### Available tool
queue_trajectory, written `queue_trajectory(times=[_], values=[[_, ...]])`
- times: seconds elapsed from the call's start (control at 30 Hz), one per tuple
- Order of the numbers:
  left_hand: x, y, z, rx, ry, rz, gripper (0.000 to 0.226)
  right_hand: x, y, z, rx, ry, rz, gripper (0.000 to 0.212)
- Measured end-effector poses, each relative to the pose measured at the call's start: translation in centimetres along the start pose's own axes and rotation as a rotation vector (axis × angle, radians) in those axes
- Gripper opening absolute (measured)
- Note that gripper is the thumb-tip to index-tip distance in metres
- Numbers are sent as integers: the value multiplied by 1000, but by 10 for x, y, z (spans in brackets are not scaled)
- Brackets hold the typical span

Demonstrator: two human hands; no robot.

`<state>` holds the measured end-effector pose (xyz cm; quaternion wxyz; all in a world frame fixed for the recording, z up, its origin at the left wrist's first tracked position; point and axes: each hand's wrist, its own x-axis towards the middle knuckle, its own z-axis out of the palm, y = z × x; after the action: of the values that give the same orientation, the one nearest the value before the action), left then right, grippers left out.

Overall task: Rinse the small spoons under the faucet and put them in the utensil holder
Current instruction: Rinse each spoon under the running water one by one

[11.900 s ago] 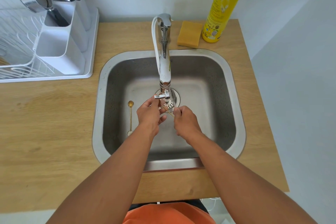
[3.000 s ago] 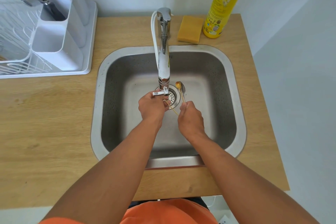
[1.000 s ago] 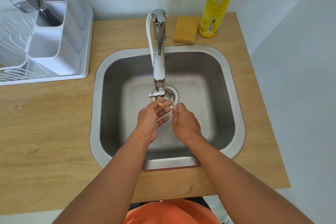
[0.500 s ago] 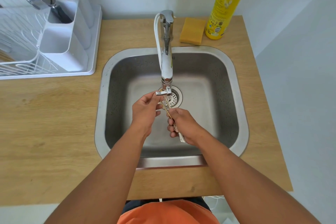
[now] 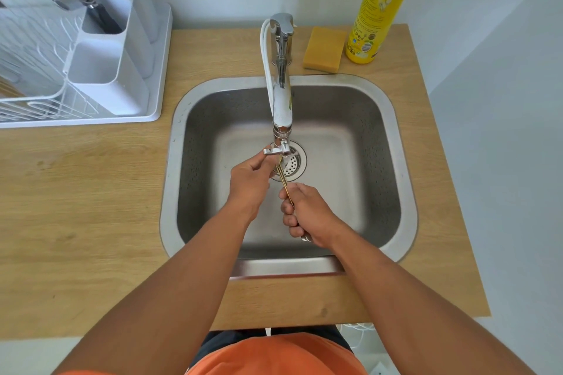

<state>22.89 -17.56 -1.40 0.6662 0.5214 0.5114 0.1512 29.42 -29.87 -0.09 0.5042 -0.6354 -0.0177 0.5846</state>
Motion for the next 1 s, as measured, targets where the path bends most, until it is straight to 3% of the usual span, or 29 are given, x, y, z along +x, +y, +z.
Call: queue_trajectory(times=[0.17, 0.57, 0.77, 1.0], values=[[4, 0, 7, -49, -67, -100, 15, 0, 1, -4, -71, 24, -5, 32], [9, -7, 7, -91, 6, -135, 13, 4, -6, -13, -54, -44, 74, 20], [13, -1, 2, -280, -34, -290, 22, 8, -3, -8, -201, -31, 14, 26], [17, 10, 4, -327, -19, -280, 23, 22, -7, 3, -269, 1, -103, 29]])
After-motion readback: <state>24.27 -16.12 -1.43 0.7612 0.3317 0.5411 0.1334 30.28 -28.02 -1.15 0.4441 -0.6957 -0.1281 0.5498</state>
